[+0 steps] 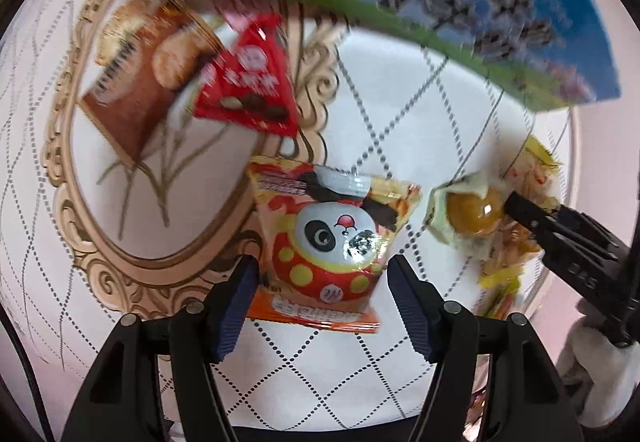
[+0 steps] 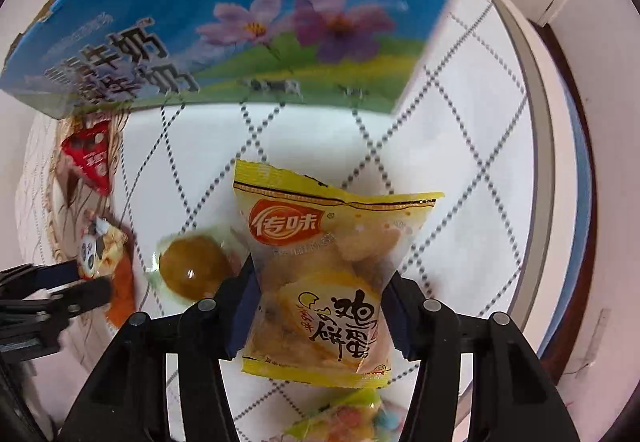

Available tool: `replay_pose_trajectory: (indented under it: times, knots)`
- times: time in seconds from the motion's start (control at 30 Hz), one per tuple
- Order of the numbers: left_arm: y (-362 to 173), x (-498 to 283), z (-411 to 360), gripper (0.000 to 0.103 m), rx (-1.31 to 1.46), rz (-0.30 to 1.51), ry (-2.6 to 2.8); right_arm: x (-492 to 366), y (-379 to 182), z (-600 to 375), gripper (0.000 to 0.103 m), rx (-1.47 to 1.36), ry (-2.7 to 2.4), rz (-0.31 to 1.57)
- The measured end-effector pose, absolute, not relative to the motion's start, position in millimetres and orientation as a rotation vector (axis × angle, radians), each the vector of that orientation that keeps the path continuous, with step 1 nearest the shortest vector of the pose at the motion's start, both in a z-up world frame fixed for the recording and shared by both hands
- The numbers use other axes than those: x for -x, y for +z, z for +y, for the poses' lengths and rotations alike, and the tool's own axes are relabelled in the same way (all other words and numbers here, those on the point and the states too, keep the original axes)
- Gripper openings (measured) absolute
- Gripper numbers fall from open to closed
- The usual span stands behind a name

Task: Organize snacks
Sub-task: 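Grasp the panda bag with left tool while right tool grasps yellow chicken-cake bag, then drop the panda bag into the box with left tool while right drops yellow bag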

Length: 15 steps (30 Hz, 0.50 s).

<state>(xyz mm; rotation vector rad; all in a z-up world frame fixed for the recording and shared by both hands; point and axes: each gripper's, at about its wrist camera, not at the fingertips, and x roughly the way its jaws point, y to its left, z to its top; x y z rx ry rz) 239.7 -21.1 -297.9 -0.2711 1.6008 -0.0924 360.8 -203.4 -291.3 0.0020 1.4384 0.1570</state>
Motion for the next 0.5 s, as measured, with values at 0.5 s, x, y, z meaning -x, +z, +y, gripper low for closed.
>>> replay_pose_trajectory:
  times: [0.5]
  knots:
    - [-272,-237,-43,0.048,0.185,1.459,-0.067,-327,-287,-218,0.049,-0.149,0.116,1.347]
